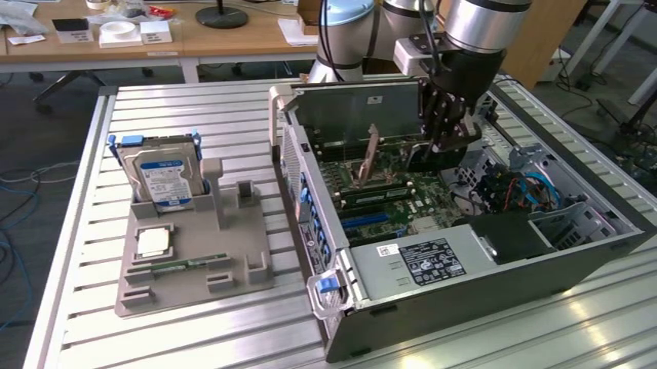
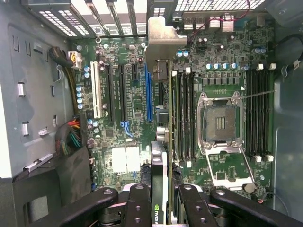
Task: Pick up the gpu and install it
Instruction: 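Insert the gpu into the slot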
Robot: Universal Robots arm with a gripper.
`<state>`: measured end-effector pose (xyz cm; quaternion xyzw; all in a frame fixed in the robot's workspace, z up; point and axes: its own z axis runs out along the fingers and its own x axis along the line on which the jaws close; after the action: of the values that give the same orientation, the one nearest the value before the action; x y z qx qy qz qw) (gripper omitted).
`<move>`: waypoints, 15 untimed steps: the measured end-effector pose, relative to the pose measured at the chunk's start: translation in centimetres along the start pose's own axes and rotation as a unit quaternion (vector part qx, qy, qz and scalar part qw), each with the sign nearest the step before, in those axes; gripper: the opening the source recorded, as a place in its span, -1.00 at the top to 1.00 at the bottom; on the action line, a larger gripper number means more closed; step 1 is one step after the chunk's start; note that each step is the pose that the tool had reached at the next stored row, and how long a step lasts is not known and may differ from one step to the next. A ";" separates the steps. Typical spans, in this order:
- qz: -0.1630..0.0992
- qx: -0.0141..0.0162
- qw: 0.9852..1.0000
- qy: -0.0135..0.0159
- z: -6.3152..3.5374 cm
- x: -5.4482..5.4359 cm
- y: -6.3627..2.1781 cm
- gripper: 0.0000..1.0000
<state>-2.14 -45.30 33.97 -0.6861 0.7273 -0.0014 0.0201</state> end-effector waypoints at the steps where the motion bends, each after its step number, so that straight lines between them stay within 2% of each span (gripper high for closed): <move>1: 0.000 0.000 1.000 0.000 0.00 0.0 0.00 0.47; 15: 0.000 0.000 1.000 0.001 0.16 0.0 0.01 0.47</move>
<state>-2.14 -45.30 33.81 -0.6861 0.7273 -0.0020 0.0195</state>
